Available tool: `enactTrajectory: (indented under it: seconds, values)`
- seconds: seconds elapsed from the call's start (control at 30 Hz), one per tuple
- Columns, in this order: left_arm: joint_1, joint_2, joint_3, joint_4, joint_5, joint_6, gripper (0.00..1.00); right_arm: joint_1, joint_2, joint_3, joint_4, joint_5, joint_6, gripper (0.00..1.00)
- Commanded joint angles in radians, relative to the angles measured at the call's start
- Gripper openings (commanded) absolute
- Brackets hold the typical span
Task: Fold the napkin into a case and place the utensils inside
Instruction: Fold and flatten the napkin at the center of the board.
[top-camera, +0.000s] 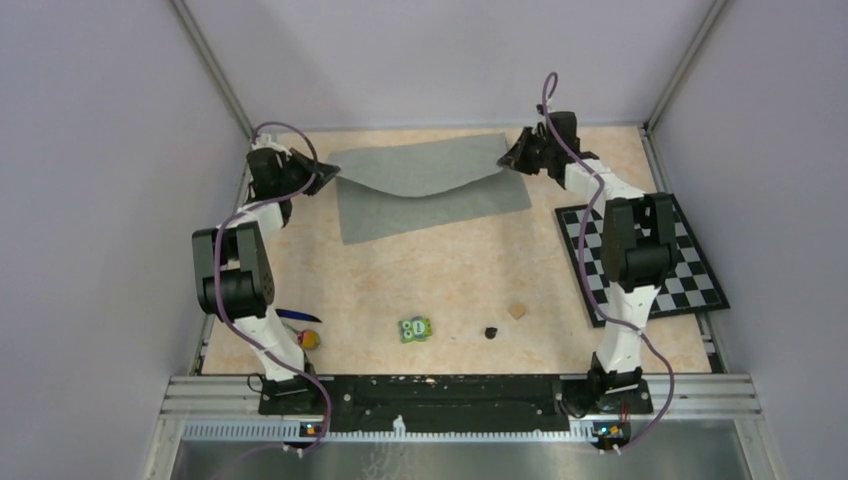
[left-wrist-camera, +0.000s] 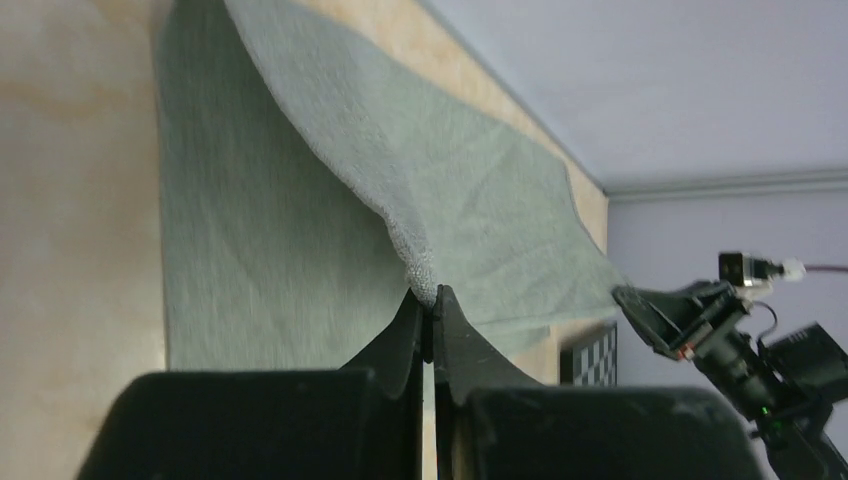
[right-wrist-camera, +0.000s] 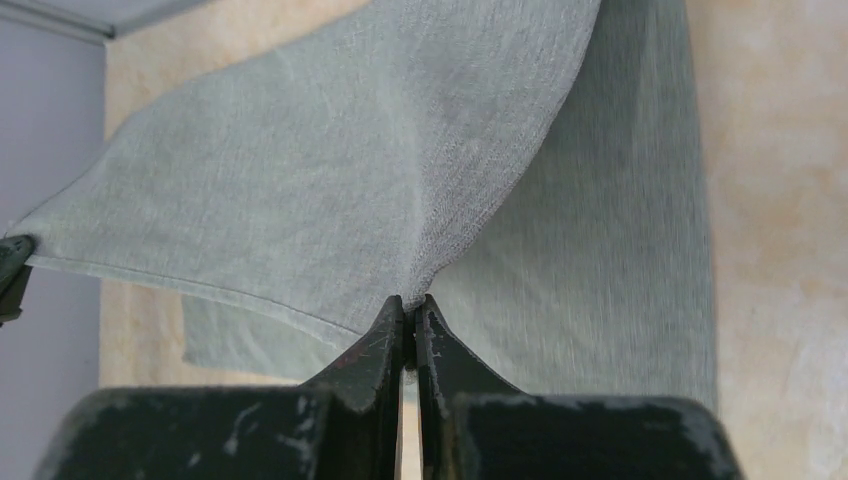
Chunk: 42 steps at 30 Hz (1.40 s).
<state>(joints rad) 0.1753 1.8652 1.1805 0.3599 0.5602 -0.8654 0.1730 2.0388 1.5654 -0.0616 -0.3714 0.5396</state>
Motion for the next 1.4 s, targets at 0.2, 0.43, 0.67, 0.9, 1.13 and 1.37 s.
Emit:
enactTrajectory:
  seconds: [0.2,0.43,0.67,0.9,1.13,1.37]
  values:
    - [-0.086,-0.114,-0.26,-0.048,0.087,0.037,0.0,-0.073,-0.004,-0.058,-0.048,-0.072,-0.09,0.0]
    - [-0.091,-0.146,-0.283,-0.107,0.056,0.071,0.0,-0.106,-0.001,-0.075,-0.036,-0.094,-0.098,0.0]
    - [-0.096,-0.263,-0.268,-0.154,0.06,0.101,0.0,-0.117,-0.025,-0.066,-0.024,-0.119,-0.074,0.0]
    - [-0.128,-0.245,-0.268,-0.175,0.072,0.074,0.0,-0.119,-0.016,-0.051,-0.035,-0.097,-0.068,0.0]
    - [-0.212,-0.12,-0.347,-0.119,0.032,0.053,0.0,-0.126,0.072,-0.037,-0.107,0.014,-0.113,0.0]
    - [-0.204,-0.096,-0.334,-0.269,-0.098,0.089,0.0,-0.109,0.099,-0.061,-0.184,0.091,-0.101,0.0]
